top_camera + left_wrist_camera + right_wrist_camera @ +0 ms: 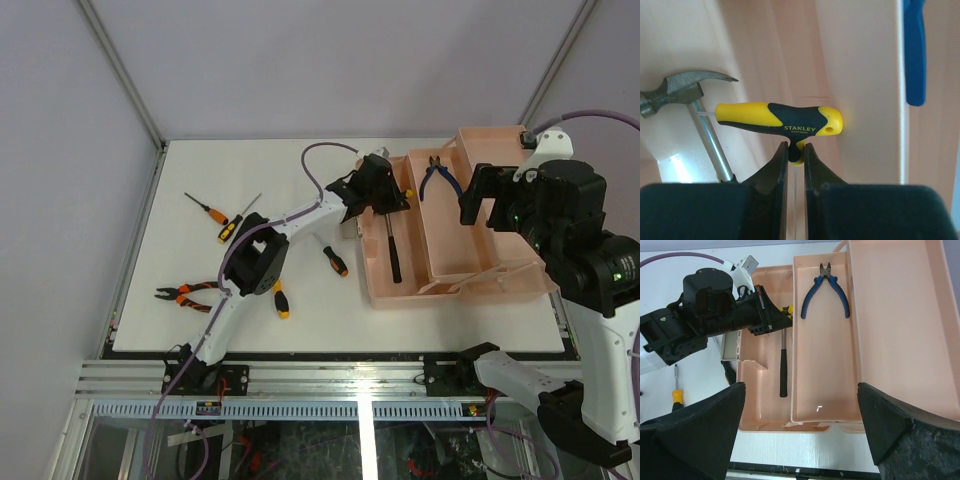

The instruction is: Pack the tool kit

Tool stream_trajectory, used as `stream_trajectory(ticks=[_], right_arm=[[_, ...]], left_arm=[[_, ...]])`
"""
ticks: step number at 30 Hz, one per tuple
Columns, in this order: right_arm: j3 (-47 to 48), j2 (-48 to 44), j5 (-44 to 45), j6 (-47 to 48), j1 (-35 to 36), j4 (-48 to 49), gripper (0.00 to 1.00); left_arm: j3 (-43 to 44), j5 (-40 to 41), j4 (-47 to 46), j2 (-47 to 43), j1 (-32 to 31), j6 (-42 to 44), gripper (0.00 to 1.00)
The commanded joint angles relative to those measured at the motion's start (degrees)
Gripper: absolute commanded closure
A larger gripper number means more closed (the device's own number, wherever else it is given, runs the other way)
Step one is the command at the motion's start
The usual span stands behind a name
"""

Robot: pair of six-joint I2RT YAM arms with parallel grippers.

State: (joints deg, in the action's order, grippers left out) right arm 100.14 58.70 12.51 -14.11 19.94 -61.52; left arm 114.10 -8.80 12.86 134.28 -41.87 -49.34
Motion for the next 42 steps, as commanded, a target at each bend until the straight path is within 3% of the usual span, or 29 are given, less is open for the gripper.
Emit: stream_trajectory(ticks=[1,9,11,12,14,16,19,25,30,31,33,37,38,42], right_arm=[[5.3,-0.2,3.1,0.2,0.4,-3.9,0.00],[8.3,0.9,3.4,0.8,0.4,-6.8,0.00],[8.4,1.2,3.2,0.9,0.4,-6.8,0.00],[8.5,1.2,3.1,1.1,0.4,-6.8,0.00],[8.4,1.4,2.9,1.2,0.4,-6.6,0.00],[8.0,1.3,2.6,1.2,0.4,-6.2,0.00],[7.7,1.5,2.4,0.7,0.4,-6.0,0.00],[6.8,1.6,1.8,-0.1,0.4,-4.9,0.01],[4.4,0.6,0.5,-1.1,0.4,-2.2,0.01],[4.3,0.7,0.2,-1.4,0.4,-2.1,0.01],[4.1,0.7,-0.5,-1.6,0.4,-2.0,0.01],[5.1,0.6,-0.7,-1.7,0.4,-3.0,0.01],[5.5,0.5,-0.6,-1.6,0.4,-3.3,0.00],[6.6,0.2,-0.1,-1.2,0.4,-4.8,0.01]], left_arm=[[2.9,2.2,-6.3,3.0,0.0,-0.6,1.00],[2.4,4.0,-7.1,4.6,-0.1,-0.7,0.99],[2.0,4.5,-6.9,4.5,-0.2,-0.4,0.87],[1.8,4.6,-6.9,4.4,-0.2,-0.3,0.76],[1.4,4.7,-6.6,3.8,-0.2,-0.3,0.38],[1.1,4.3,-6.5,3.0,-0.1,0.1,0.26],[0.8,4.7,-5.8,1.2,0.0,0.1,0.19],[-1.1,5.4,-3.6,-4.6,1.3,0.7,0.18],[-3.3,4.3,-3.7,-8.8,2.5,0.1,0.23],[-3.5,4.3,-3.8,-9.0,2.5,0.1,0.29],[-3.5,4.5,-3.9,-9.2,2.5,-0.5,0.54],[-3.6,5.3,-3.9,-9.1,2.0,-0.4,0.93],[-3.7,5.5,-3.7,-9.0,2.0,-0.3,0.99],[-4.6,6.6,-3.3,-8.8,1.5,-0.1,1.00]])
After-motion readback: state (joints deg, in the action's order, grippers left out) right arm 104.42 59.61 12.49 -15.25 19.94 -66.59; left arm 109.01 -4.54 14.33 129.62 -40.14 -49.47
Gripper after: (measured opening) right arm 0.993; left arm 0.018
